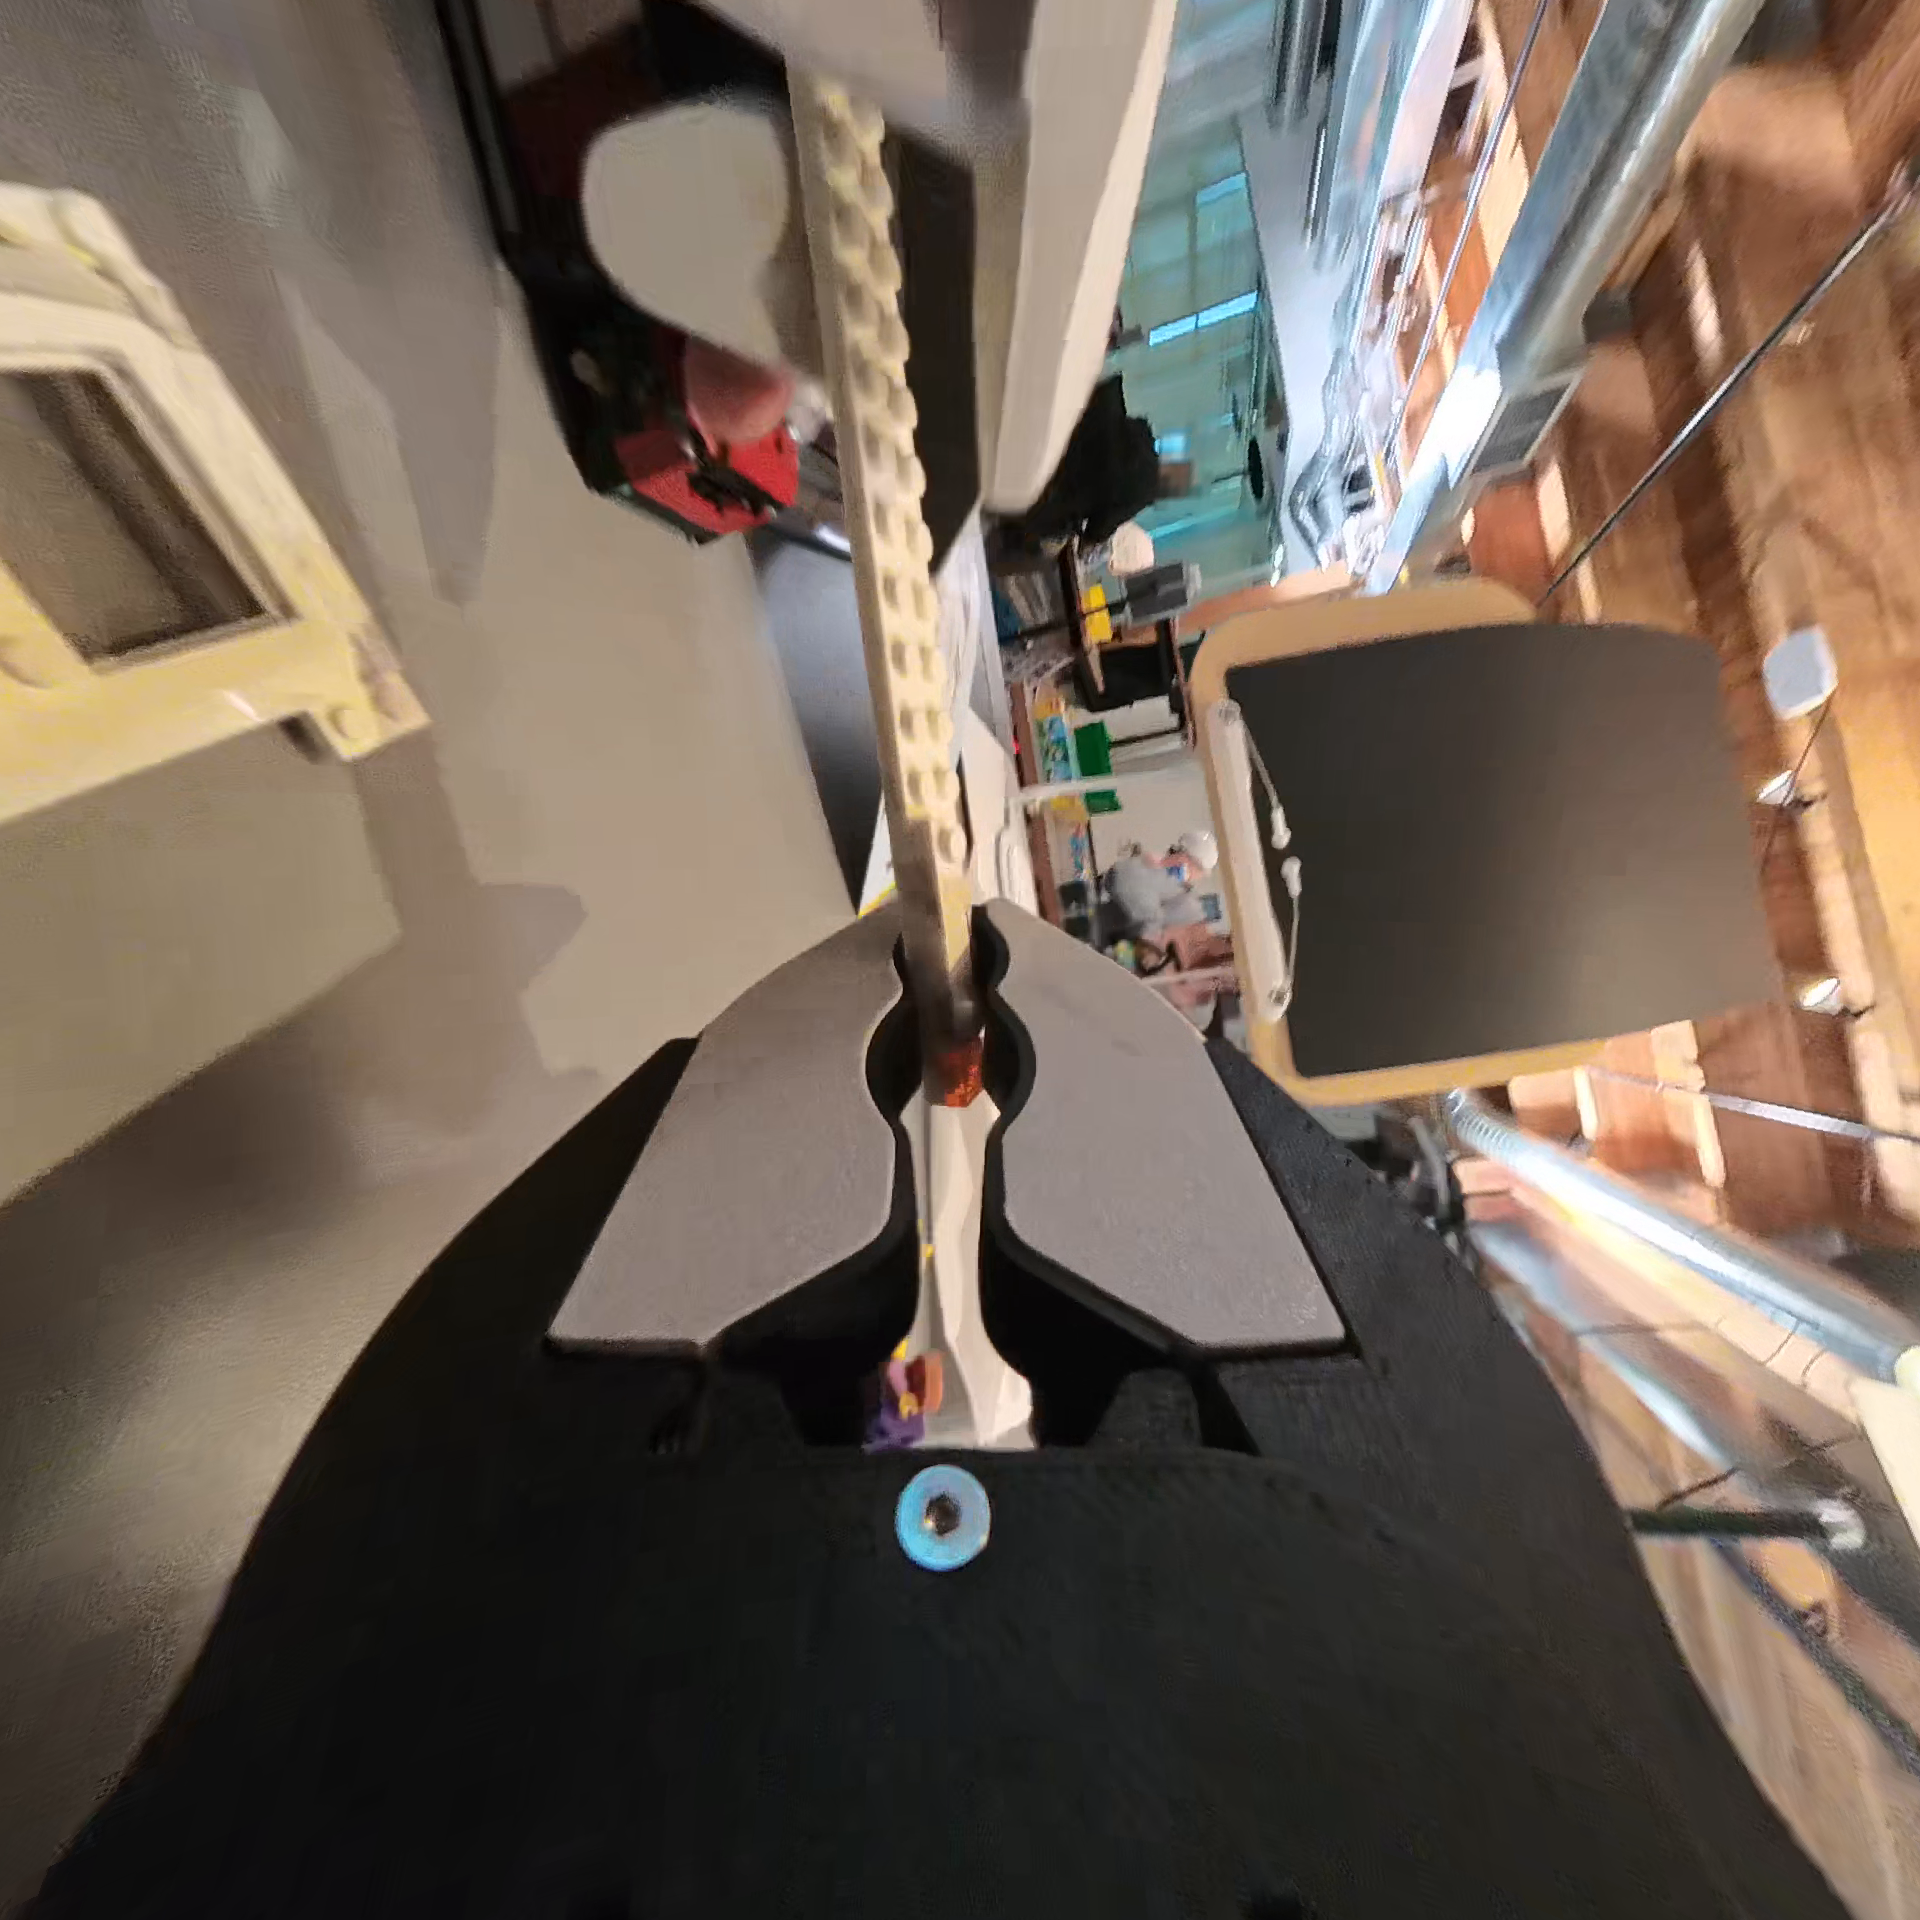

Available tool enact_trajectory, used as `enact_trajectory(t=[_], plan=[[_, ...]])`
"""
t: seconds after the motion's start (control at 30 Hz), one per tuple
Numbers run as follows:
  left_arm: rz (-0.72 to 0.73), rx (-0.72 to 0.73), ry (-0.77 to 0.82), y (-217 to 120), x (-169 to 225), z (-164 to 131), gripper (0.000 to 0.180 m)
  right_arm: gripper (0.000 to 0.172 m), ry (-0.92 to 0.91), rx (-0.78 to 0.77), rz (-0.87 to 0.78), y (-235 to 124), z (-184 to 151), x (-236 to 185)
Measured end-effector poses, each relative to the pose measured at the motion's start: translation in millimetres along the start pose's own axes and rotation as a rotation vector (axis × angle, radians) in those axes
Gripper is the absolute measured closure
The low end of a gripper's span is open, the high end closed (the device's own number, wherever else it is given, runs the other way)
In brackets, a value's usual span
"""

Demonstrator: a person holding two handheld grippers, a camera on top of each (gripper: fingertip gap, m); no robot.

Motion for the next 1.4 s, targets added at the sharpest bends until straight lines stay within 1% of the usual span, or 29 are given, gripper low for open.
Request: enact_trajectory(t=[0.07, 0.13, 0.17, 0.2, 0.23, 0.27, 0.33, 0.37, 0.4, 0.43, 0.47, 0.53, 0.57, 0.6, 0.63, 0.7, 0.77, 0.83, 0.93, 1.0, 1.03, 1.17, 1.2, 1.3, 1.37, 1.4], plan=[[0.036, 0.029, 0.092, -5.9, -4.8, 10.8, 0.149, 0.166, 0.070, -0.054, -0.009, -0.7, -12.4, 3.1], [0.066, -0.028, 0.215, -10.7, -8.1, 12.7, 0.145, 0.166, 0.137, -0.097, -0.015, -1.9, -23.3, 5.9], [0.064, -0.088, 0.285, -12.5, -7.8, 9.4, 0.143, 0.166, 0.162, -0.110, -0.017, -2.7, -27.5, 7.0], [0.030, -0.183, 0.348, -14.5, -4.5, 0.4, 0.143, 0.166, 0.178, -0.117, -0.016, -3.5, -30.8, 7.3], [-0.031, -0.312, 0.393, -17.7, 1.3, -14.1, 0.145, 0.166, 0.187, -0.120, -0.015, -4.1, -33.0, 7.3], [-0.097, -0.435, 0.441, -22.2, 7.9, -29.8, 0.150, 0.166, 0.192, -0.122, -0.017, -4.5, -35.0, 7.4], [-0.241, -0.602, 0.543, -32.2, 22.0, -57.3, 0.165, 0.166, 0.207, -0.126, -0.021, -4.6, -37.5, 8.1], [-0.322, -0.658, 0.560, -36.8, 30.5, -69.0, 0.166, 0.166, 0.217, -0.126, -0.022, -4.7, -38.0, 8.3], [-0.391, -0.701, 0.539, -39.9, 38.6, -79.0, 0.171, 0.166, 0.224, -0.125, -0.026, -4.8, -38.3, 8.5], [-0.429, -0.734, 0.506, -40.0, 43.6, -87.3, 0.172, 0.166, 0.229, -0.124, -0.029, -4.7, -38.5, 8.7], [-0.431, -0.760, 0.492, -37.6, 44.2, -94.2, 0.171, 0.166, 0.235, -0.125, -0.030, -4.5, -38.9, 8.4], [-0.352, -0.800, 0.504, -28.4, 33.6, -103.6, 0.167, 0.166, 0.243, -0.130, -0.034, -3.9, -39.8, 8.1], [-0.302, -0.787, 0.508, -21.8, 27.1, -103.0, 0.172, 0.166, 0.248, -0.136, -0.039, -3.9, -40.6, 8.5], [-0.249, -0.752, 0.492, -14.9, 22.0, -99.0, 0.160, 0.166, 0.255, -0.143, -0.046, -3.9, -41.5, 9.3], [-0.220, -0.739, 0.478, -11.3, 17.6, -95.9, 0.157, 0.166, 0.263, -0.146, -0.056, -3.9, -42.1, 10.4], [-0.216, -0.692, 0.461, -9.1, 14.3, -87.8, 0.154, 0.166, 0.278, -0.150, -0.075, -4.5, -43.0, 13.0], [-0.201, -0.587, 0.404, -6.3, 11.7, -71.3, 0.152, 0.166, 0.284, -0.150, -0.099, -5.0, -43.4, 15.6], [-0.135, -0.401, 0.317, 2.8, 4.9, -45.8, 0.147, 0.166, 0.292, -0.146, -0.127, -4.9, -41.8, 18.2], [-0.028, -0.081, 0.134, 20.3, -5.8, -7.0, 0.136, 0.166, 0.309, -0.118, -0.176, -2.8, -33.3, 21.8], [0.023, 0.078, 0.032, 29.0, -11.1, 9.2, 0.134, 0.166, 0.313, -0.121, -0.200, 0.0, -28.8, 21.9], [0.039, 0.129, -0.008, 32.6, -12.6, 13.5, 0.134, 0.166, 0.309, -0.130, -0.208, 1.4, -27.6, 21.3], [0.078, 0.211, -0.084, 42.4, -17.1, 15.6, 0.135, 0.166, 0.236, -0.168, -0.225, 7.2, -23.8, 16.5], [0.081, 0.220, -0.103, 43.7, -18.2, 15.2, 0.139, 0.166, 0.209, -0.173, -0.229, 9.0, -21.8, 15.6], [0.074, 0.256, -0.125, 43.2, -20.6, 16.0, 0.168, 0.167, 0.133, -0.166, -0.237, 13.7, -12.7, 12.7], [0.069, 0.264, -0.139, 40.5, -22.1, 16.3, 0.170, 0.165, 0.104, -0.160, -0.228, 15.4, -9.3, 10.3], [0.077, 0.267, -0.138, 38.9, -23.3, 16.2, 0.174, 0.162, 0.101, -0.148, -0.211, 16.1, -7.9, 8.7]])
Point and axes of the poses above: each gripper's, where its closed fingertips meet, y out along the fingers, z out of its top, x = y × z across the jaws, the point moved 4 cm from there along -y, back along the fingers, and after that the axes turned 15 degrees about x, right-handed, at the moved point
